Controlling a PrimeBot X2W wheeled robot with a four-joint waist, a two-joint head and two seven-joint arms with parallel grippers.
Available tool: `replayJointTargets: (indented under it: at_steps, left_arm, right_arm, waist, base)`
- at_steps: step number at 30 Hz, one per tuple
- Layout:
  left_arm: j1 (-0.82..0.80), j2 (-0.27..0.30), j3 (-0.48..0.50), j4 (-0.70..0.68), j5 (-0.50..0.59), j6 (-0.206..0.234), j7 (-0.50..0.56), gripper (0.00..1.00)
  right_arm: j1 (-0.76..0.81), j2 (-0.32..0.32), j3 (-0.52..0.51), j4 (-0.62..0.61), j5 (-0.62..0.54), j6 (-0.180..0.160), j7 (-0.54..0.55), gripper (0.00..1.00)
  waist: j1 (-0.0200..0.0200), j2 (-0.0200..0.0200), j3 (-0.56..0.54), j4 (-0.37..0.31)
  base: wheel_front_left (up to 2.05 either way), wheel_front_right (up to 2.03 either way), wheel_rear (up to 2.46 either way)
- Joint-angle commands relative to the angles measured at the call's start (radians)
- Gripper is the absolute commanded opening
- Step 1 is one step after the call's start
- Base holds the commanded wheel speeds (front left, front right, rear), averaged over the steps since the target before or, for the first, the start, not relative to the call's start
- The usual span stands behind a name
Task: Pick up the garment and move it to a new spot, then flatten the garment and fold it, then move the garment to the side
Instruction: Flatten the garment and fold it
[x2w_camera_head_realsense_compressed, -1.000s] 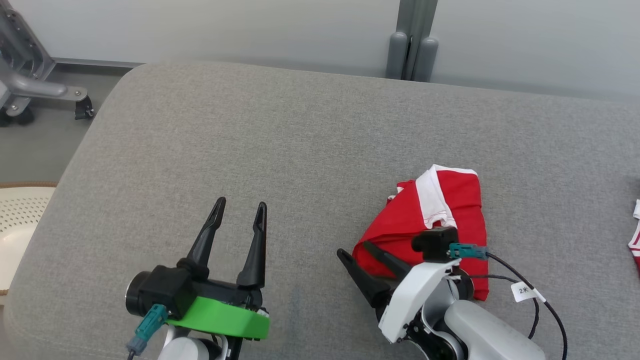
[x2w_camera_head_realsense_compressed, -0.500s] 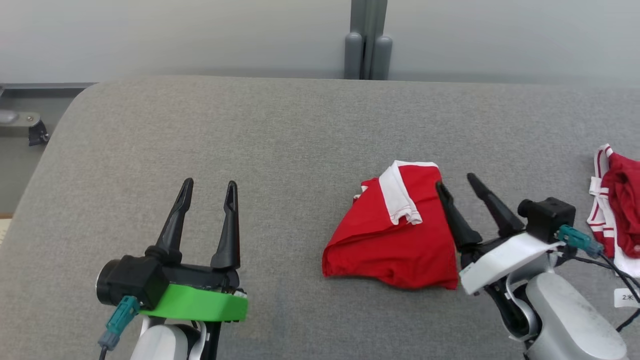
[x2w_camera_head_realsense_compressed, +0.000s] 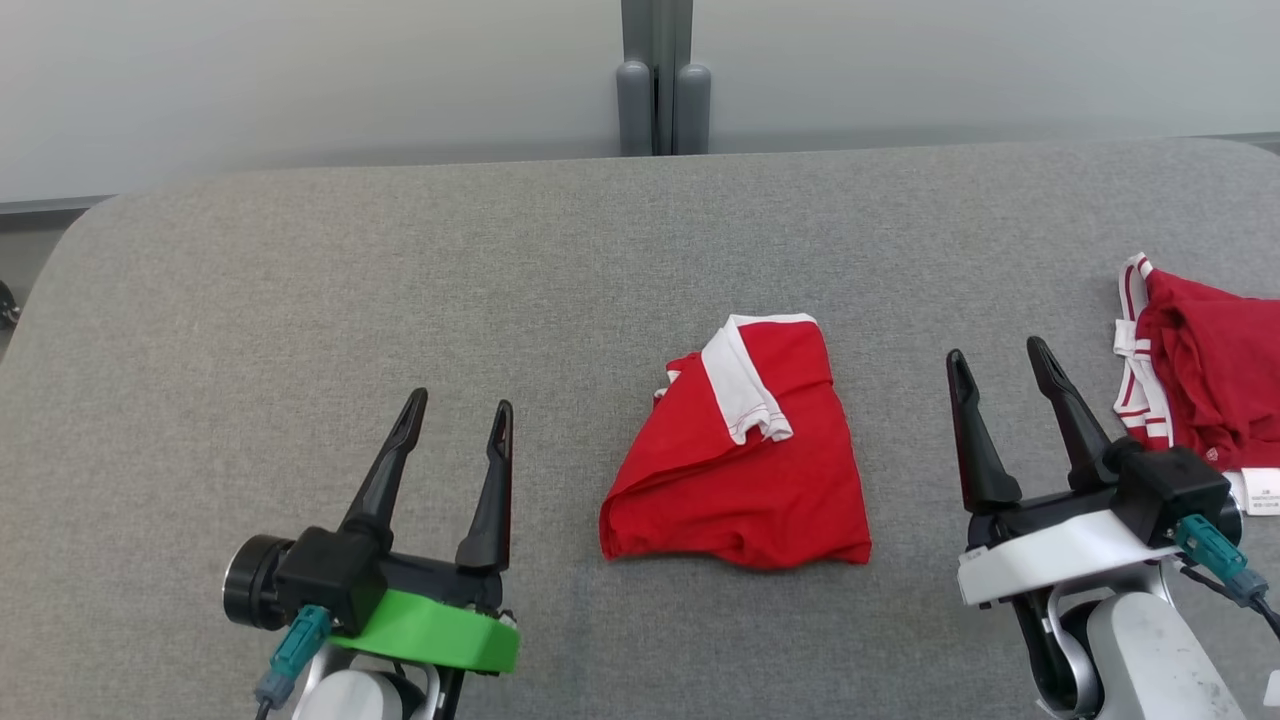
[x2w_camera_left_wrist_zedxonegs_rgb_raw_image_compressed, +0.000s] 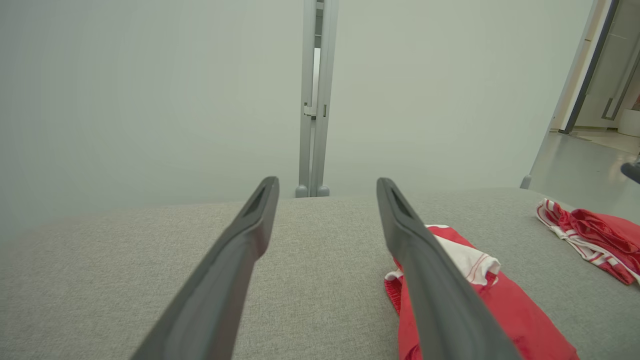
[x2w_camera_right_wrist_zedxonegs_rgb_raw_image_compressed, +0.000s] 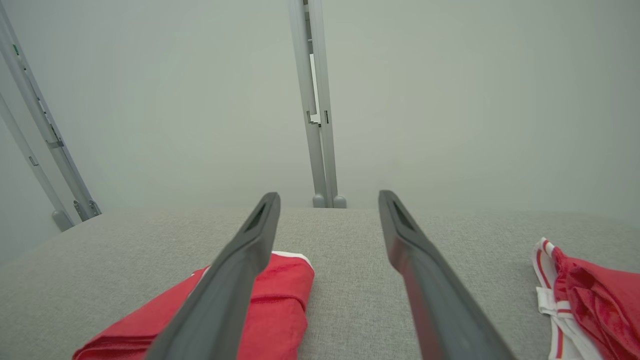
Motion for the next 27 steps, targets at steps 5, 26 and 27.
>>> replayJointTargets:
  at_steps: [5,26,27]
  left_arm:
    - [0.010,0.002,-0.008,0.007,-0.002,-0.006,0.001,1.00]
    - [-0.074,0.002,-0.058,0.014,-0.029,-0.021,0.001,1.00]
    - [-0.076,0.002,-0.057,0.014,-0.030,-0.022,0.001,1.00]
  right_arm:
    - [0.031,0.021,-0.020,-0.015,-0.028,-0.002,-0.002,1.00]
    - [-0.122,0.024,0.024,0.303,-0.121,-0.002,-0.002,0.00]
    - [-0.130,0.025,0.023,0.318,-0.123,-0.002,-0.002,0.00]
  waist:
    - [0.0000,0.0000,-0.001,0.007]
    - [0.0000,0.0000,0.151,0.160]
    - [0.0000,0.0000,0.154,0.166]
  base:
    - [0.00,0.00,0.00]
    - [0.00,0.00,0.00]
    - [0.00,0.00,0.00]
